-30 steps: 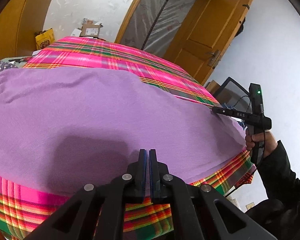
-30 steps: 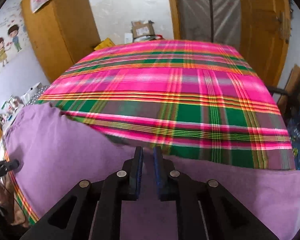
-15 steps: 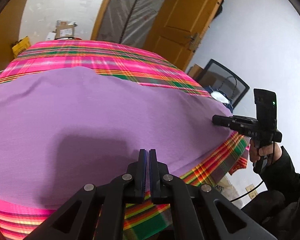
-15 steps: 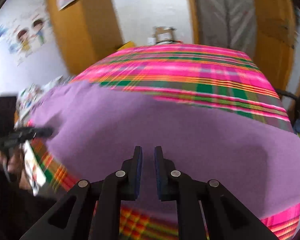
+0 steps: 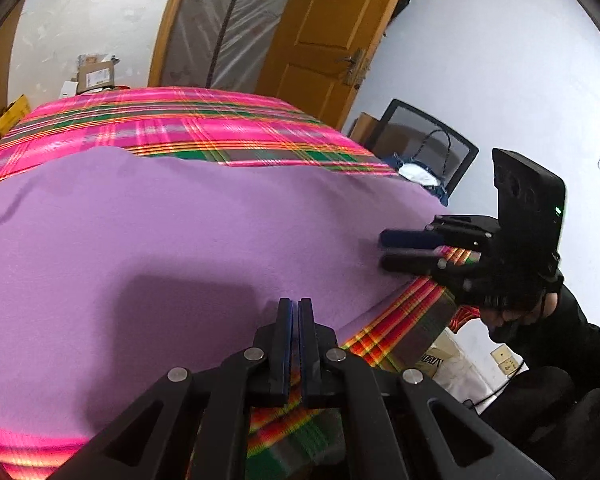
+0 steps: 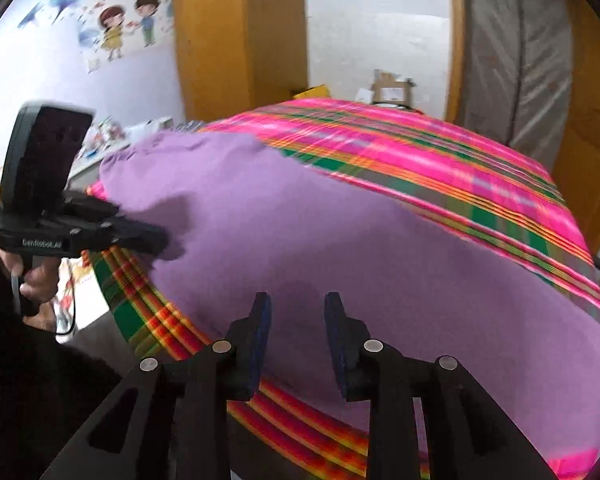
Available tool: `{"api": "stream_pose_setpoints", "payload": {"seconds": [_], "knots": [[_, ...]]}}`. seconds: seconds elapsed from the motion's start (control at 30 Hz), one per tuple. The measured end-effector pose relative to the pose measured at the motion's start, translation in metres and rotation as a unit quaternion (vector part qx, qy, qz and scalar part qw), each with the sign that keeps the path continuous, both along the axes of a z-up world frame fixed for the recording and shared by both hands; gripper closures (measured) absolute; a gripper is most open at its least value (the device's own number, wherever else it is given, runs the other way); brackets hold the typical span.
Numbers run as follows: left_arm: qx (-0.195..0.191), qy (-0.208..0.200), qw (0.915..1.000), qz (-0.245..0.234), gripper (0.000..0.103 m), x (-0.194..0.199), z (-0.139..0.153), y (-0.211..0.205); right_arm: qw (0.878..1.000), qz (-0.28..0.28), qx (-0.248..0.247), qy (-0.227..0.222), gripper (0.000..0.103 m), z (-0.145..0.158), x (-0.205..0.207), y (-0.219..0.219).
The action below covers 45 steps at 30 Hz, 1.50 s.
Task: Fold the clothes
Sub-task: 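Reposition the open right gripper over the sweater near the left gripper, then pinch the lilac sweater edge with the right gripper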
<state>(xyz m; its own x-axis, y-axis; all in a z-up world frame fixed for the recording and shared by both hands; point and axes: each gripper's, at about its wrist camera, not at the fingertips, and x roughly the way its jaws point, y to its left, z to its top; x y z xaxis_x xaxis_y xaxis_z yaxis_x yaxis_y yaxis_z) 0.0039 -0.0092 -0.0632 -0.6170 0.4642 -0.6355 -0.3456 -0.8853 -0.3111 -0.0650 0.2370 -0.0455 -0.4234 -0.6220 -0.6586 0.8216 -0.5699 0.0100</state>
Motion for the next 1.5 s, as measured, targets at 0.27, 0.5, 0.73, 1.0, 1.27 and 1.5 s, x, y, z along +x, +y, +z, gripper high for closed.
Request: {"api": "stream_pose_setpoints", "payload": {"seconds": [0.27, 0.5, 0.73, 1.0, 1.27, 1.5], "knots": [[-0.013, 0.007, 0.9997, -0.021, 0.101, 0.004, -0.005, 0.014, 0.999, 0.027, 0.008, 0.024, 0.074, -0.007, 0.018, 0.0], [-0.014, 0.006, 0.9995, -0.029, 0.101, 0.003, -0.004, 0.02, 0.999, 0.028, -0.003, 0.026, 0.073, 0.003, 0.018, -0.004], [-0.018, 0.01, 0.999, -0.039, 0.101, 0.007, -0.003, 0.024, 0.997, 0.074, 0.012, 0.02, 0.073, -0.004, 0.026, -0.025], [-0.014, 0.024, 0.9994, 0.021, 0.101, 0.016, 0.009, -0.015, 0.998, 0.058, -0.035, -0.016, 0.073, 0.012, 0.008, -0.024], [-0.006, 0.002, 0.9851, 0.172, 0.101, 0.023, 0.0, -0.103, 0.995, 0.067, -0.065, -0.026, 0.072, 0.036, -0.01, -0.054], [-0.006, 0.007, 0.9677, 0.252, 0.101, 0.05, 0.002, -0.157, 0.995, 0.088, -0.052, -0.008, 0.065, 0.066, -0.031, -0.108]]}}
